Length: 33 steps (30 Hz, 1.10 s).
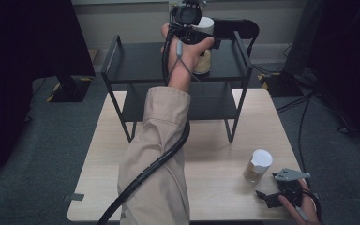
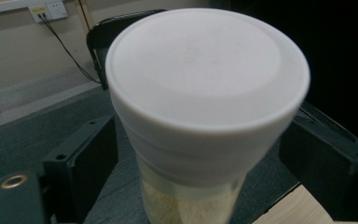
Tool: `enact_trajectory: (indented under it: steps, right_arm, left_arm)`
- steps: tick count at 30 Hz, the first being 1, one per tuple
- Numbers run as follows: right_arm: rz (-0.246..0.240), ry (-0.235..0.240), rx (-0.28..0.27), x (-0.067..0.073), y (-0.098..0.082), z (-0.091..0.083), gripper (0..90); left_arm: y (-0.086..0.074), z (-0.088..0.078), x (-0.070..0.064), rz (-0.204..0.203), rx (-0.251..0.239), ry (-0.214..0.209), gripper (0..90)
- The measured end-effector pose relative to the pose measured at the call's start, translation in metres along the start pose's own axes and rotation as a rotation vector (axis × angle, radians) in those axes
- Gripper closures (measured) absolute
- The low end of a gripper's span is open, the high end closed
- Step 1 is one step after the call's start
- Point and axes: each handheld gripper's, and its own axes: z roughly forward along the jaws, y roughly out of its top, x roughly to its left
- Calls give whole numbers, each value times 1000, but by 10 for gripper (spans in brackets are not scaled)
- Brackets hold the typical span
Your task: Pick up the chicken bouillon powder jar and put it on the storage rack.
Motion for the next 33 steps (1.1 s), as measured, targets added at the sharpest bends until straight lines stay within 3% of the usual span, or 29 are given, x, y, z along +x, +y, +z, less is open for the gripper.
enact_trajectory:
  steps: [6,12,19,33]
  right_arm:
    - [1,0,0,0,0,0,0]
    - [0,0,0,0,0,0,0]
    - [0,0,0,0,0,0,0]
    - [0,-1,-1,0,0,0,0]
  left_arm:
    - [-6,-4,-6,12,2,6,60]
    - [-16,-2,-7,10,-1,-16,53]
    - [-24,-4,-12,15,1,-2,45]
    - [-55,-9,-11,25,-15,-49,45]
